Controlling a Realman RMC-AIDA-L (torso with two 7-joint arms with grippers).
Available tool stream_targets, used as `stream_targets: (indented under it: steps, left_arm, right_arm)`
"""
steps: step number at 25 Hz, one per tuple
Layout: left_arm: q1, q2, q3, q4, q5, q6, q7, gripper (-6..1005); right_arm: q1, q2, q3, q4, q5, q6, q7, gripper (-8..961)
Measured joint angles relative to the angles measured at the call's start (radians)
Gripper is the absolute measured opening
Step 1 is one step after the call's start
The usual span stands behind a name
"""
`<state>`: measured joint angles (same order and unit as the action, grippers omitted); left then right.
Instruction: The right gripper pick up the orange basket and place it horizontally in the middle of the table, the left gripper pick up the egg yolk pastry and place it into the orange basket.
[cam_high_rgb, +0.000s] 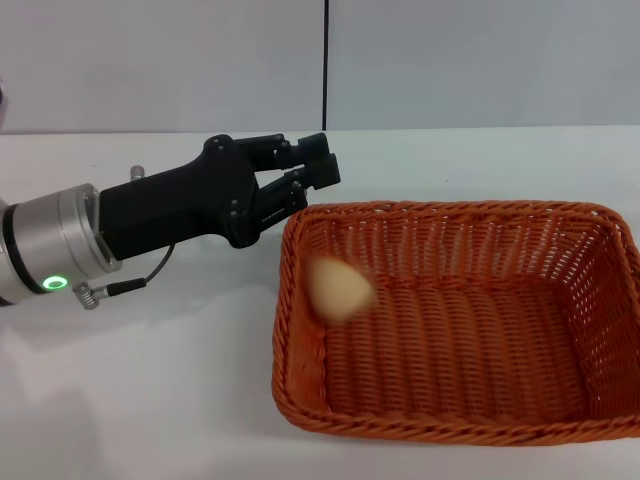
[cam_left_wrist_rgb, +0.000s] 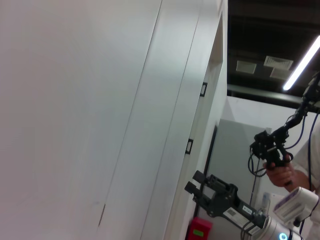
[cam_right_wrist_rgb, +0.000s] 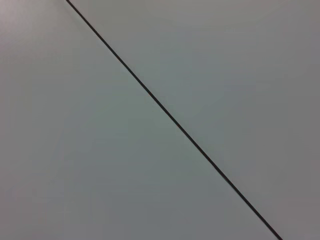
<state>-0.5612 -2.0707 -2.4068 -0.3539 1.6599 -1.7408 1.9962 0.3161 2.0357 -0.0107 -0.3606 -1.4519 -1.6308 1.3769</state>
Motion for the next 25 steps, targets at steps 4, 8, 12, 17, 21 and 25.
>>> stream_targets:
  steps: [4,8,12,17,21,25]
  left_arm:
    - [0.008,0.001,-0.001,-0.003,-0.011,-0.015,0.002,221]
    - [0.009,0.001,-0.005,-0.002,-0.016,-0.016,0.002,408]
    - [0.05,0.005,-0.01,-0.005,-0.118,-0.002,0.019,550]
    - [0.133,0.005,-0.013,0.005,-0.315,0.033,0.129,741]
    - [0.181,0.001,-0.014,0.046,-0.476,0.035,0.23,855]
    - [0.224,0.001,-0.014,0.167,-0.754,0.028,0.368,855]
  right_arm:
    - [0.002,-0.001,0.0,0.01,-0.002,0.002,0.0,484]
    - [0.003,-0.002,0.0,0.014,-0.003,0.003,-0.001,484]
    - [0.002,-0.002,0.0,0.014,-0.002,0.001,-0.001,484]
    - [0.0,-0.002,0.001,0.014,0.001,-0.001,-0.001,484]
    - [0.0,-0.001,0.006,0.014,0.001,-0.004,-0.001,484]
    - [0.003,-0.001,0.006,0.014,0.002,-0.006,-0.001,484]
